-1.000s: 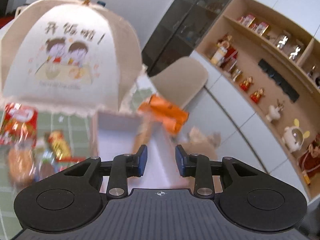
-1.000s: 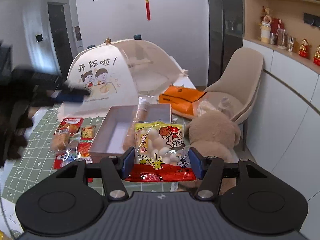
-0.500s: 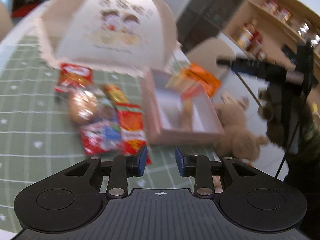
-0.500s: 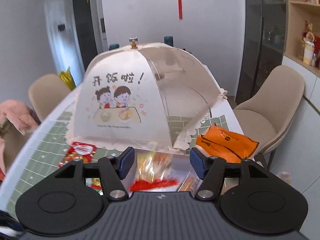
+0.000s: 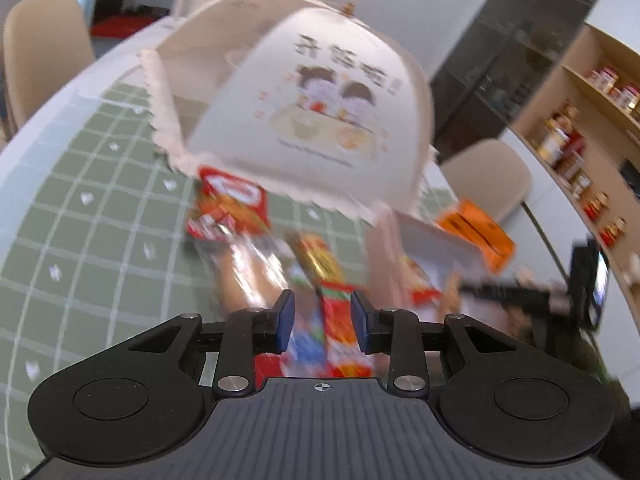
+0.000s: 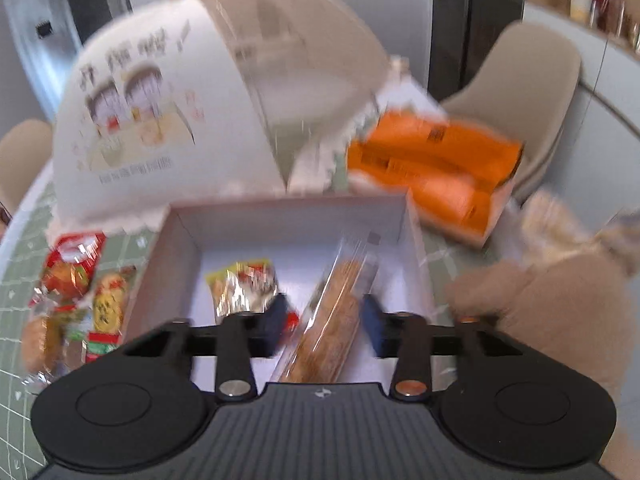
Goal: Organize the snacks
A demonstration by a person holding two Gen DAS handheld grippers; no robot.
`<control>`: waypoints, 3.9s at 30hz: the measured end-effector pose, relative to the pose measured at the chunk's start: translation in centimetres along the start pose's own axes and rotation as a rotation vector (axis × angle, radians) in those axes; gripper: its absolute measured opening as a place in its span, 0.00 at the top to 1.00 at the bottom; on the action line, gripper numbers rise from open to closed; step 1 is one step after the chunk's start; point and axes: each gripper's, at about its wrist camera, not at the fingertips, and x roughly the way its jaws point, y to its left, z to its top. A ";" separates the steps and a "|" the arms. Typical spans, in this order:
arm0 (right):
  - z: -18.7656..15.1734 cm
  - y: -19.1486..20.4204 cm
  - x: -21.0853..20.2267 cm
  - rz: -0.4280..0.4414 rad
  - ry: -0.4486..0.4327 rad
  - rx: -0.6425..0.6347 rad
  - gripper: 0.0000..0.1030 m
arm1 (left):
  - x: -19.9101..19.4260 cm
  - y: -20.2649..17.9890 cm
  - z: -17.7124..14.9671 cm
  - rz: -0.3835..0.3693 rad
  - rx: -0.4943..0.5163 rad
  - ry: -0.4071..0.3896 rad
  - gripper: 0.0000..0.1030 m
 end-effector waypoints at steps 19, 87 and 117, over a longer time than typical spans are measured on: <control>-3.3 14.2 -8.2 0.033 -0.060 -0.235 0.69 | 18.3 7.2 7.3 0.044 0.214 -0.005 0.67; -24.5 10.1 -12.1 0.055 -0.026 -0.084 0.34 | -2.2 1.0 -14.2 0.001 0.431 0.335 0.61; -25.0 10.1 -11.0 -0.054 -0.081 -0.098 0.13 | -3.6 2.5 -14.9 0.050 0.485 0.336 0.62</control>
